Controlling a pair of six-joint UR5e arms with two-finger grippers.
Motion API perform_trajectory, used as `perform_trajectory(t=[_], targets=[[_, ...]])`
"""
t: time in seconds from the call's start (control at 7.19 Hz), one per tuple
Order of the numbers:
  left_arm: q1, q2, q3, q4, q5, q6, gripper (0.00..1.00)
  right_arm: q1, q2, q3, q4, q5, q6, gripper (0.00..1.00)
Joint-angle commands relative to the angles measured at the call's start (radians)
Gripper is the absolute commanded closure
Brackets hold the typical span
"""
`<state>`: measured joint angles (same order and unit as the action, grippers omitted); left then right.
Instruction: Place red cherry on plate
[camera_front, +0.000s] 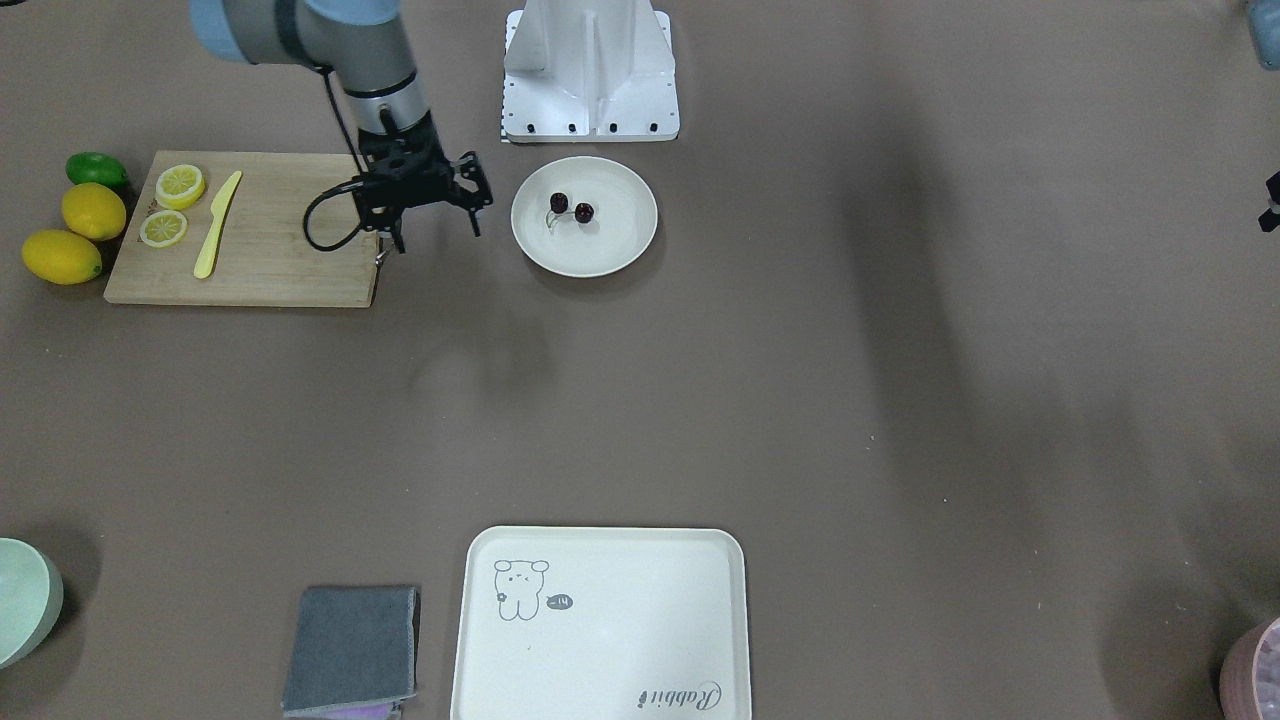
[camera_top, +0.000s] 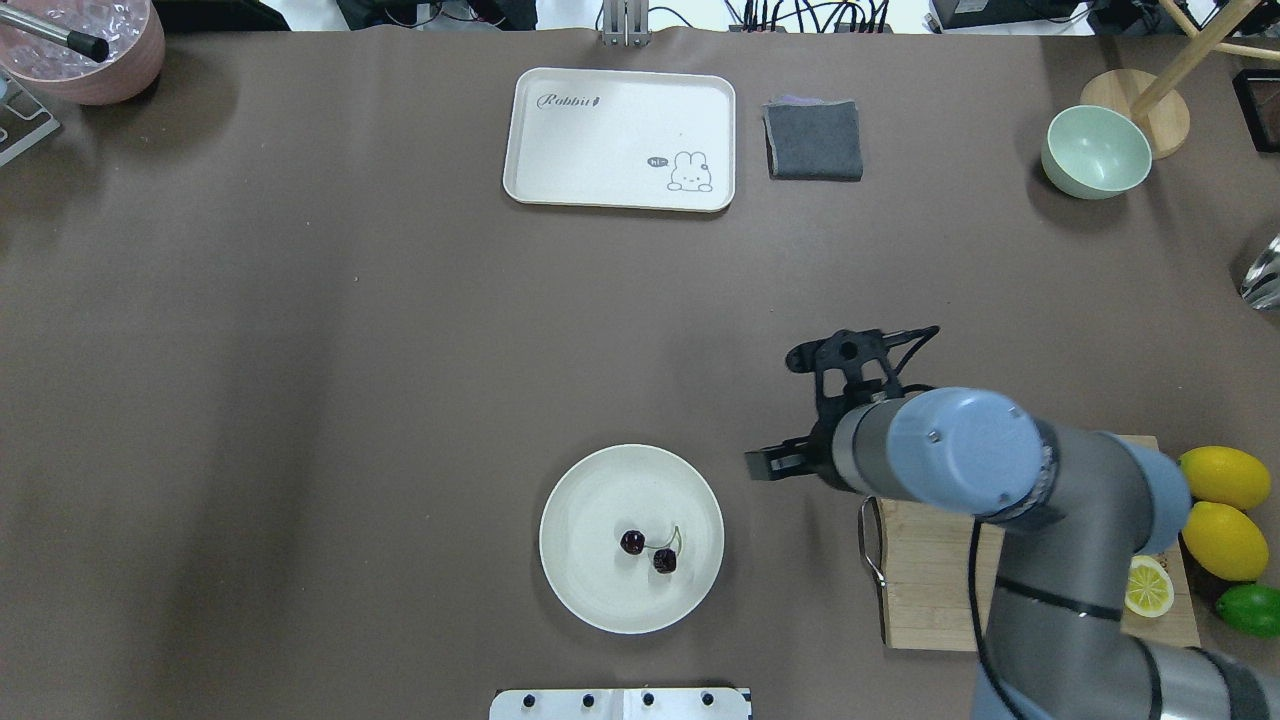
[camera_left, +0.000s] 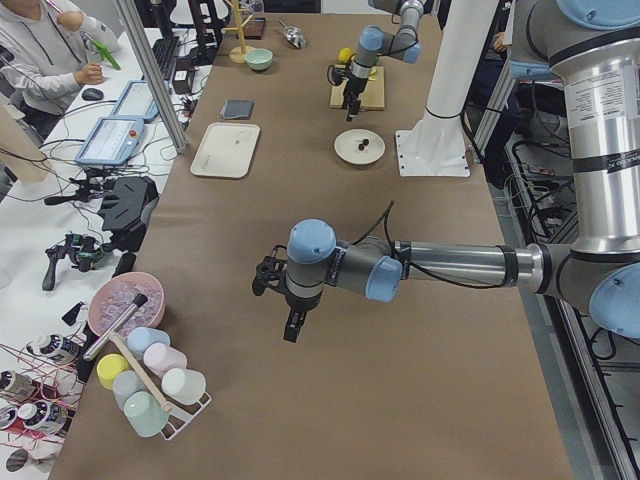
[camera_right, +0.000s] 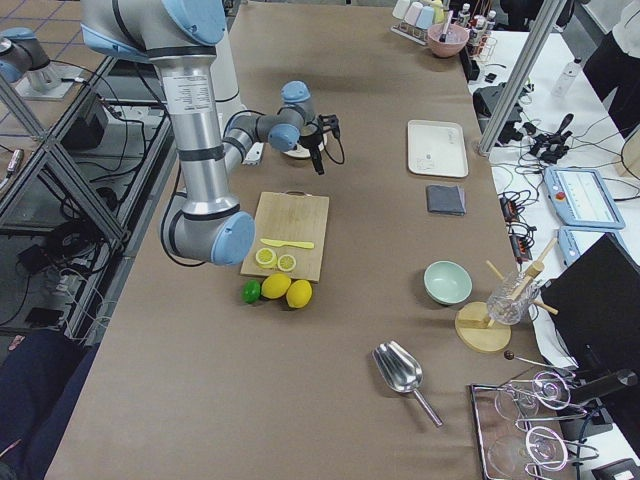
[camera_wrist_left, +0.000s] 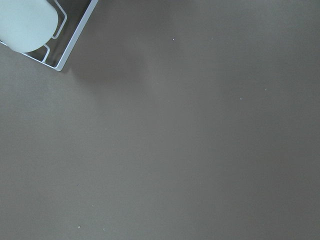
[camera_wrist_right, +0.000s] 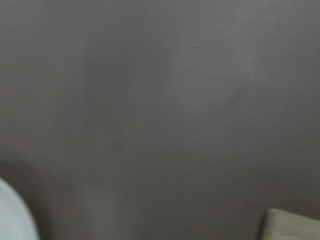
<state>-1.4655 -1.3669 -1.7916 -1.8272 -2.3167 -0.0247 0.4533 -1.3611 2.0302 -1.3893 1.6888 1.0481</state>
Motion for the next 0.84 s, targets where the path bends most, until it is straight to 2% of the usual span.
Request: perform_trajectory(t=[0.0, 0.14, 0.28, 0.42, 0.56, 0.7], targets=[[-0.018, -0.02, 0.012, 0.043, -0.042, 0.005, 0.02, 0.256, -0.14, 0.015, 0.004, 0.224, -0.178, 0.0], [-0.032, -0.032, 0.032, 0.064, -0.044, 0.006, 0.02, 0.366, -0.212, 0.015, 0.006, 0.308, -0.195, 0.01], [-0.057, -0.044, 0.084, 0.074, -0.036, 0.059, 0.02, 0.448, -0.308, -0.001, 0.041, 0.336, -0.291, 0.01], [-0.106, -0.104, 0.174, 0.084, -0.006, 0.154, 0.02, 0.535, -0.36, -0.066, 0.085, 0.392, -0.429, 0.01], [-0.146, -0.151, 0.22, 0.113, -0.001, 0.169, 0.02, 0.636, -0.381, -0.138, 0.095, 0.484, -0.469, 0.01], [-0.153, -0.152, 0.222, 0.121, 0.003, 0.169, 0.02, 0.757, -0.385, -0.171, 0.081, 0.506, -0.599, 0.0]])
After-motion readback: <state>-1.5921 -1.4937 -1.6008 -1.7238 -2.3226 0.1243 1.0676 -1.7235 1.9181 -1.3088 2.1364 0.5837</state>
